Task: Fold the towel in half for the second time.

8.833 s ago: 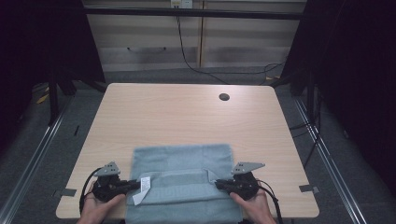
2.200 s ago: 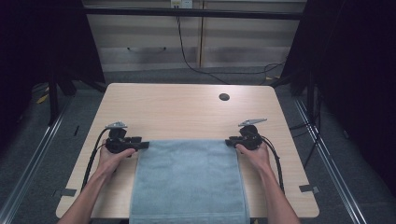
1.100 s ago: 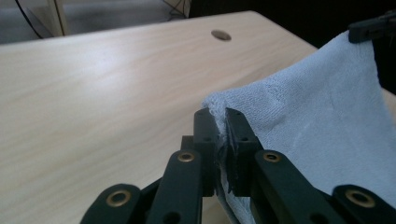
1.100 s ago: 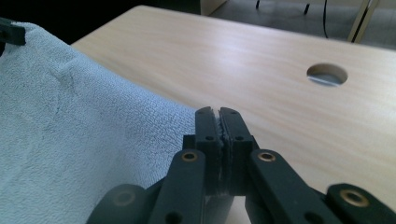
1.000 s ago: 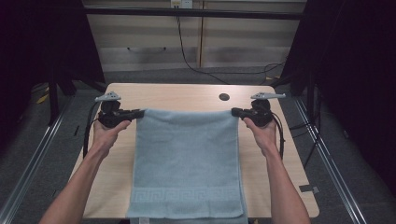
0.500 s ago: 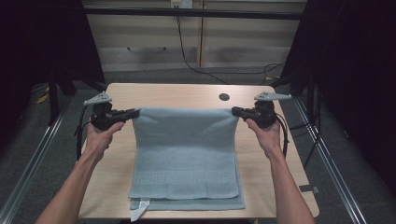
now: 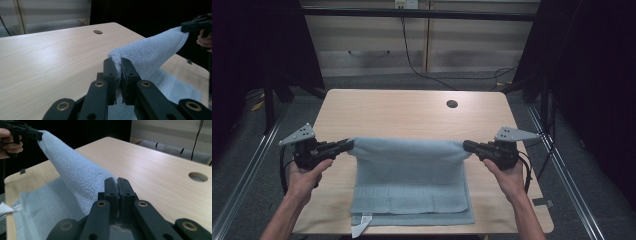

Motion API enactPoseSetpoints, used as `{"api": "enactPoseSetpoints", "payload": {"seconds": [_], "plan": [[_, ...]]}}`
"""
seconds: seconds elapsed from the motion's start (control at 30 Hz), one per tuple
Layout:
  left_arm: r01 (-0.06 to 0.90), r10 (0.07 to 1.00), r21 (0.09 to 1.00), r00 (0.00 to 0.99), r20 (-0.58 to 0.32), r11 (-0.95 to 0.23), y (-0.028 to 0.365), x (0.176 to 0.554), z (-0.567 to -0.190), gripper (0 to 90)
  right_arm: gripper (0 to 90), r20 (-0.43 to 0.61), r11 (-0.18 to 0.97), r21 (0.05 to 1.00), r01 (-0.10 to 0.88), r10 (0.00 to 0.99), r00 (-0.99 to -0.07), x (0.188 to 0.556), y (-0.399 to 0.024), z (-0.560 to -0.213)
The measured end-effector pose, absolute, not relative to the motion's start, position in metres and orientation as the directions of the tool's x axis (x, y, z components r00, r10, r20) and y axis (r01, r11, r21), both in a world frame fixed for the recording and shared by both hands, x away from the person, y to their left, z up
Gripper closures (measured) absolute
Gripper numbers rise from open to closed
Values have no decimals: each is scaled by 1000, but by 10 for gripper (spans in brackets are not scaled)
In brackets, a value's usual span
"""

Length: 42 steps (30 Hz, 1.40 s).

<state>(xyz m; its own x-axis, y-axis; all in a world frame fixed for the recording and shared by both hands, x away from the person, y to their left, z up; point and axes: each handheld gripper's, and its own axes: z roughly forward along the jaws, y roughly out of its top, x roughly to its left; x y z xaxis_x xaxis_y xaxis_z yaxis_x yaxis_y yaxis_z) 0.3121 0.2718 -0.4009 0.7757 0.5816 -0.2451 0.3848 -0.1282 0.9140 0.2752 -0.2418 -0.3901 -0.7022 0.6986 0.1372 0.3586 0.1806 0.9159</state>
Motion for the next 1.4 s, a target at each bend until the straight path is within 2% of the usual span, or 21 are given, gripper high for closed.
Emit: {"api": "enactPoseSetpoints", "payload": {"seconds": [0.27,0.37,0.5,0.53,0.63,0.7,0.9,0.97,1.1,1.23,1.4], "plan": [[336,548,911,821,-158,-241,270,268,-411,843,876,155,202,896,396,694,-703,239,-246,-409],[343,533,898,832,-154,-276,272,255,-417,842,876,167,205,888,411,689,-706,225,-245,-414],[383,534,872,827,-177,-305,276,246,-436,840,876,188,216,872,439,680,-708,209,-241,-427],[413,534,859,820,-206,-302,276,243,-442,841,875,184,244,856,456,680,-710,204,-237,-436],[424,519,848,826,-219,-318,276,232,-457,840,874,204,262,827,497,684,-701,194,-235,-458],[440,515,841,823,-239,-315,277,229,-465,838,872,250,228,820,525,683,-687,188,-238,-469],[469,494,801,831,-256,-373,273,223,-481,822,843,257,248,798,549,685,-682,179,-242,-475],[497,486,780,825,-288,-381,274,224,-484,808,826,243,272,788,552,686,-686,177,-242,-479],[490,470,780,834,-289,-389,278,221,-486,717,765,259,273,780,563,678,-688,174,-241,-483],[471,449,812,842,-299,-344,286,218,-480,642,684,269,239,800,550,677,-685,176,-242,-475],[470,480,830,826,-294,-301,288,225,-468,517,614,250,218,824,522,688,-681,186,-239,-463]]}}
